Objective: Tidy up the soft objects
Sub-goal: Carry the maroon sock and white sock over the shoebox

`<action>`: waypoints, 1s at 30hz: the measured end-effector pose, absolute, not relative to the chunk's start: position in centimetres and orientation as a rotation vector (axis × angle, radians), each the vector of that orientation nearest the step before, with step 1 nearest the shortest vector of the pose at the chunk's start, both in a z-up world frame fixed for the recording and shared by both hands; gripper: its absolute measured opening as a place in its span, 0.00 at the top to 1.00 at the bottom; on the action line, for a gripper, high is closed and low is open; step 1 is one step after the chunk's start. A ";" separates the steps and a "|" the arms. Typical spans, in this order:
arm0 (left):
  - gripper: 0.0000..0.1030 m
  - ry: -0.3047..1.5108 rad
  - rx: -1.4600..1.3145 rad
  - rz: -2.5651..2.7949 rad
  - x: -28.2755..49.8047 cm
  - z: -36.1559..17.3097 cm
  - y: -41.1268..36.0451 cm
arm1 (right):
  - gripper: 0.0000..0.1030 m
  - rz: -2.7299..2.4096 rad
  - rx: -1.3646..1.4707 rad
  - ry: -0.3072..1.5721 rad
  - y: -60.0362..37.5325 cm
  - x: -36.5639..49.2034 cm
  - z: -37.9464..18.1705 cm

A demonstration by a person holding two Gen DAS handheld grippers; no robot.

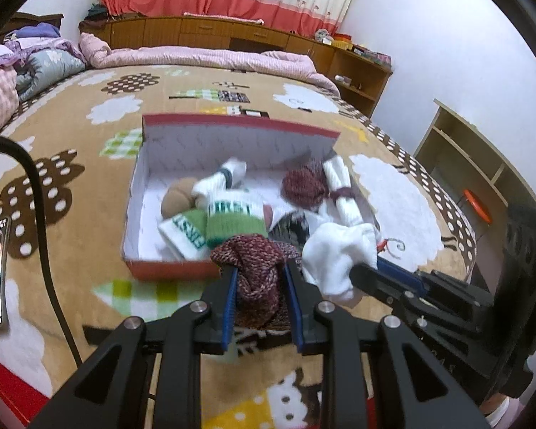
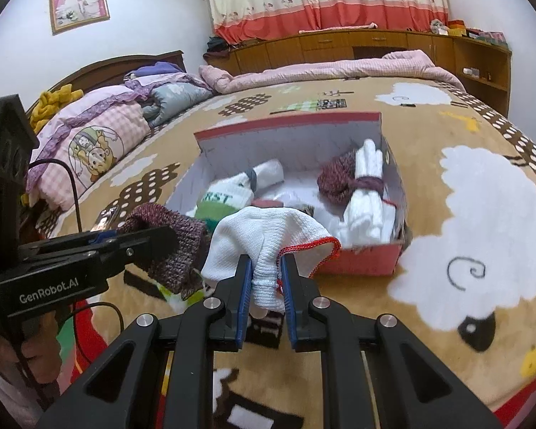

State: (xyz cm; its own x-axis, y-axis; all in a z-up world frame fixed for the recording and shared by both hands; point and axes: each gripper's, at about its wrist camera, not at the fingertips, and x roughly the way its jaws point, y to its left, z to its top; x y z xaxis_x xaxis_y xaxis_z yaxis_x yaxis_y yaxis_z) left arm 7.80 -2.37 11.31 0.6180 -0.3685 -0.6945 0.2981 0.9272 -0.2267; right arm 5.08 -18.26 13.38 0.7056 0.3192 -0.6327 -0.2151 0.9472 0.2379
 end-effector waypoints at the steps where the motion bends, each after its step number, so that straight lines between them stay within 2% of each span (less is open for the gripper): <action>1: 0.75 0.813 -0.090 -0.383 8.0 11.6 -2.4 | 0.83 0.299 0.148 0.725 -18.2 5.3 13.6; 14: 0.75 0.753 -0.065 -0.358 12.2 13.3 -3.6 | 0.83 0.298 0.130 0.669 -18.0 8.9 15.5; 30: 0.75 0.756 -0.067 -0.326 17.2 11.9 -4.8 | 0.83 0.266 0.156 0.675 -18.3 13.6 13.9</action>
